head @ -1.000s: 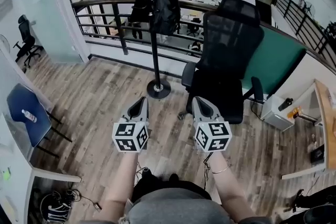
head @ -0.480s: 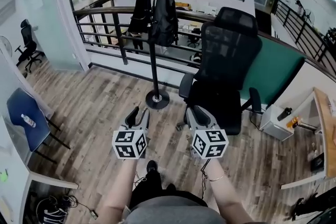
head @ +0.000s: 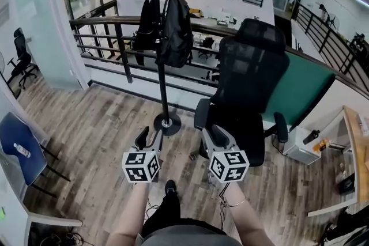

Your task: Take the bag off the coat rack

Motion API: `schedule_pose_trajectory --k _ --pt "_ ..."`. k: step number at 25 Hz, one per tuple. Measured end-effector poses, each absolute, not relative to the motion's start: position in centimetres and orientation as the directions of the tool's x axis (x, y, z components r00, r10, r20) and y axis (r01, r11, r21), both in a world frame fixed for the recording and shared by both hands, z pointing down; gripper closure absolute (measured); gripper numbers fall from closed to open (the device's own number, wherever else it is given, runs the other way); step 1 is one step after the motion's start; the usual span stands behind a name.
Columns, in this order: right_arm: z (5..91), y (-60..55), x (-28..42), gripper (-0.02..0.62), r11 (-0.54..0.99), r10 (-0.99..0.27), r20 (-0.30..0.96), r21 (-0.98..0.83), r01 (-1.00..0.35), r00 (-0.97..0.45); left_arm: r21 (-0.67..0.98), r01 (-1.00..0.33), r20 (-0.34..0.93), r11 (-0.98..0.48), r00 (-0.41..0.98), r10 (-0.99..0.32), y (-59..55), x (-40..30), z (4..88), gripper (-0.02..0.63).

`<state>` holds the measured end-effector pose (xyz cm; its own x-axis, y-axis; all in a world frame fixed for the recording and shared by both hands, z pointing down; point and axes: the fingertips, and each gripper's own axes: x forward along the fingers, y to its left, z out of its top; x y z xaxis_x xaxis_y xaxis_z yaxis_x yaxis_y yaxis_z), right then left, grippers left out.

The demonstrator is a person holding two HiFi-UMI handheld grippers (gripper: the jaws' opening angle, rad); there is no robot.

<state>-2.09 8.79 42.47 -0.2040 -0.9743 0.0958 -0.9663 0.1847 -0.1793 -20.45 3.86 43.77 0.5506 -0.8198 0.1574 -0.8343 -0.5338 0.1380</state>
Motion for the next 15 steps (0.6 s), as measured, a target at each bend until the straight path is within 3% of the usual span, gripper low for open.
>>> schedule_pose_trajectory --k 15 --pt "35.4 -12.7 -0.5 0.465 0.141 -0.990 0.012 -0.083 -0.987 -0.142 0.110 -0.791 0.065 -0.602 0.610 -0.790 -19.0 -18.6 37.7 0.425"
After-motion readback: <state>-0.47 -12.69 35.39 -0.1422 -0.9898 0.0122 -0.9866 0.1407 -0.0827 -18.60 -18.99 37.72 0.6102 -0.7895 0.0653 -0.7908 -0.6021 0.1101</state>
